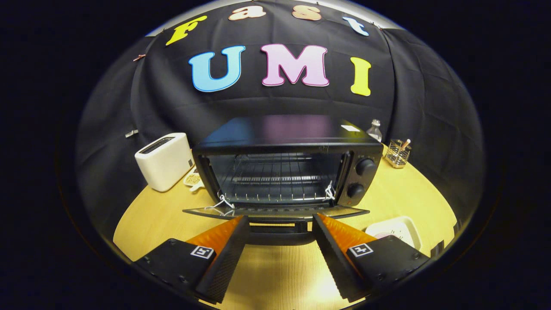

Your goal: Open the toaster oven, put the food inside, and close the toaster oven door.

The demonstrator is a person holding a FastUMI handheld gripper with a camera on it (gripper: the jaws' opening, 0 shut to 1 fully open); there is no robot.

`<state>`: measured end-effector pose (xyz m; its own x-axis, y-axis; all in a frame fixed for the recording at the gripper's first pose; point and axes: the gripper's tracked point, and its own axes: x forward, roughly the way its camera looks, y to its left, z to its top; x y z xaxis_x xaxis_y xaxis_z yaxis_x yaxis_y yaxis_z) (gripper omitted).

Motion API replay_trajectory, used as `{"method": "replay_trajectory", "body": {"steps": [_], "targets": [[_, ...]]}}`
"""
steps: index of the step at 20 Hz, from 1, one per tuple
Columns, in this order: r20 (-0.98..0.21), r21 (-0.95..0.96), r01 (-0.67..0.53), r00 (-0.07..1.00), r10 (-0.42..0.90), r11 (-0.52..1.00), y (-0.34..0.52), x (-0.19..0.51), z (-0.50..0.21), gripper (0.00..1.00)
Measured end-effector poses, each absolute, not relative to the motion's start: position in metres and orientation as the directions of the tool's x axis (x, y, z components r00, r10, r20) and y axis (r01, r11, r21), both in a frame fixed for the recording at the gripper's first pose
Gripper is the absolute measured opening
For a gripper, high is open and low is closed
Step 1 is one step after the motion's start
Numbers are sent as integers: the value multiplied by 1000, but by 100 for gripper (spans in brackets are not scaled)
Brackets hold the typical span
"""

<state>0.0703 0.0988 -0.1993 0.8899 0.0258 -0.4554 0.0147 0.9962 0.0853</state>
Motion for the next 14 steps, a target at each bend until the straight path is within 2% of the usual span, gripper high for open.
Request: {"method": "replay_trajectory", "body": {"steps": [5, 9, 14], "targets": [[-594, 112, -18, 800, 82, 993, 98, 40, -258, 95], [-590, 100, -28, 803, 82, 995, 79, 27, -260, 97], [-595, 67, -26, 801, 61, 997, 28, 6, -229, 97]]}}
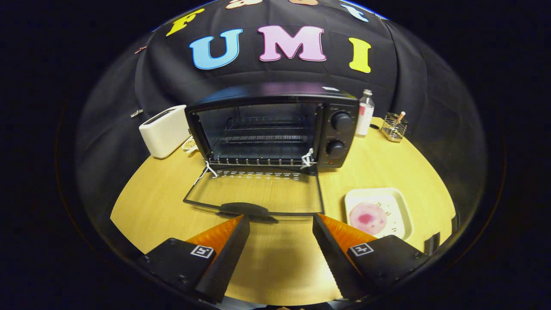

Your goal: Open the toaster oven, put the food inside, and close the toaster oven door.

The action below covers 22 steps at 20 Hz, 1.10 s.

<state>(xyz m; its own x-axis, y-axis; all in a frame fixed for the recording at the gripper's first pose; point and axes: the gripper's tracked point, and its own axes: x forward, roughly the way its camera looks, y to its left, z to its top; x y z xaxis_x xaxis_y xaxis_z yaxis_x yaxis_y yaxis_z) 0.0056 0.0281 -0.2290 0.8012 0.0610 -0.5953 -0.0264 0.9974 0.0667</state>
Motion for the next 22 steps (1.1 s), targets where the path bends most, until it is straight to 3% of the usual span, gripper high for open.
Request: {"method": "replay_trajectory", "body": {"steps": [10, 16, 22], "targets": [[-686, -35, 143, 716, -127, 989, -171, -3, -220, 97], [-806, -46, 108, 583, -101, 993, -232, 9, -280, 97], [-892, 32, 37, 452, 12, 999, -227, 12, -327, 96]]}}
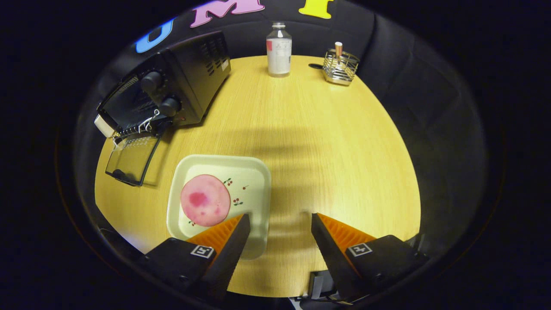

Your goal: Open the toaster oven, put the food inside, and close the toaster oven door.

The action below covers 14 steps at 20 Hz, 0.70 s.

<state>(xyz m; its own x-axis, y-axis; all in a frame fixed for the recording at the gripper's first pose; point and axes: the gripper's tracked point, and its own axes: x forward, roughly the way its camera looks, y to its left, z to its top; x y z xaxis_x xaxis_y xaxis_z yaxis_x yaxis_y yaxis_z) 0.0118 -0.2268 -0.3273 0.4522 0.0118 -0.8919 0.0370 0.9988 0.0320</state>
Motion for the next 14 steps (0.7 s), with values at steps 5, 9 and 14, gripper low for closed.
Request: {"method": "replay_trajectory", "body": {"steps": [5, 9, 14], "targets": [[-894, 97, -42, 435, 105, 994, -212, 14, -333, 59], [-908, 146, -36, 393, 148, 989, -203, 10, -336, 29], [-889, 245, -17, 395, 232, 969, -201, 14, -336, 9]]}}
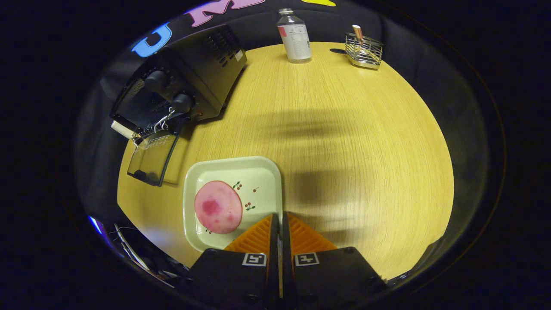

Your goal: Open the toaster oven, put the food inside, and close the toaster oven door.

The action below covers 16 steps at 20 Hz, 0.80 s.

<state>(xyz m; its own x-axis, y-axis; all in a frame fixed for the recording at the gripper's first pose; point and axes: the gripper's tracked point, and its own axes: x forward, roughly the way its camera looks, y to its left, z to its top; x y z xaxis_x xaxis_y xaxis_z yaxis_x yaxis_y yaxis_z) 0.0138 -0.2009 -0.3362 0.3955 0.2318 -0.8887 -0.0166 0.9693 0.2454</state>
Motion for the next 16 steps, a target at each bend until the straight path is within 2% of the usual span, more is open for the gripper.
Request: {"method": "replay_trajectory", "body": {"steps": [2, 5, 16], "targets": [[-882, 252, -22, 406, 239, 967, -200, 13, -338, 7], [-878, 312, 53, 398, 266, 949, -197, 9, -335, 6], [-792, 420, 226, 564, 234, 879, -154, -6, -262, 6]]}}
